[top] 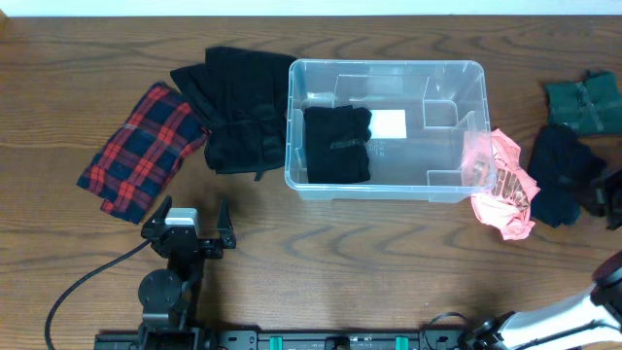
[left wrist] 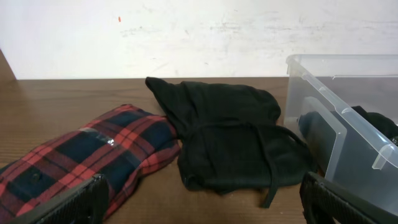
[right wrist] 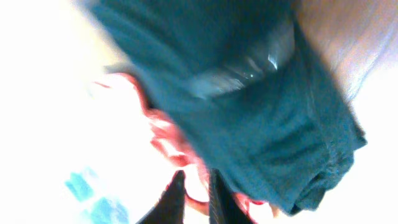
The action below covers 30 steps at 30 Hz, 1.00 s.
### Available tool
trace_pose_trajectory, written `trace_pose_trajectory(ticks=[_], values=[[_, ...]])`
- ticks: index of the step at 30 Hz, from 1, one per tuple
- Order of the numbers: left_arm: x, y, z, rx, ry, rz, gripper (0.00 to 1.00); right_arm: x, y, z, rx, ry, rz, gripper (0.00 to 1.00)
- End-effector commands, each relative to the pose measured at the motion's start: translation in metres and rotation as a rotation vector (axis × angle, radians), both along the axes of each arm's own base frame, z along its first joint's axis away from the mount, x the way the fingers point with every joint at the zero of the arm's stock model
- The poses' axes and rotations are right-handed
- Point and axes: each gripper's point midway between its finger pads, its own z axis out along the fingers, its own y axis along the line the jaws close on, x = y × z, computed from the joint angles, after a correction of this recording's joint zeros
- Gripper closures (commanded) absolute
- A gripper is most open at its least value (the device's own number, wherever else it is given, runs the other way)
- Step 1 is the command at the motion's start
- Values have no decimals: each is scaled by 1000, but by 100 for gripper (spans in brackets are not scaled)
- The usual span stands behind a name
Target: Pack container
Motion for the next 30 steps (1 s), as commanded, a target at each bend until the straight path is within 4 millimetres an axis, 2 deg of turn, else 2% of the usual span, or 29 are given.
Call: trace_pose_trajectory(ticks=[1,5,7,9,18,25,30], values=[[0,-1,-17,-7,44,-5,2,3,-24,49,-238,-58,23,70],[0,-1,-17,-7,44,-5,2,-18,-49,46,-395,80,-12,32],[0,-1,-17,-7,44,-5,2,-18,-50,41,-405,83,9,21],[0,-1,-17,-7,44,-5,2,-16,-52,34,-428,78,70,16],[0,-1,-17,-7,44,-5,2,-8,-60,-17,-396,104,160,14],[0,-1,-17,-7,44,-5,2,10,-39,-63,-233,15,235,14],[0,-1,-17,-7,44,-5,2,12,-26,-95,-170,24,284,13]])
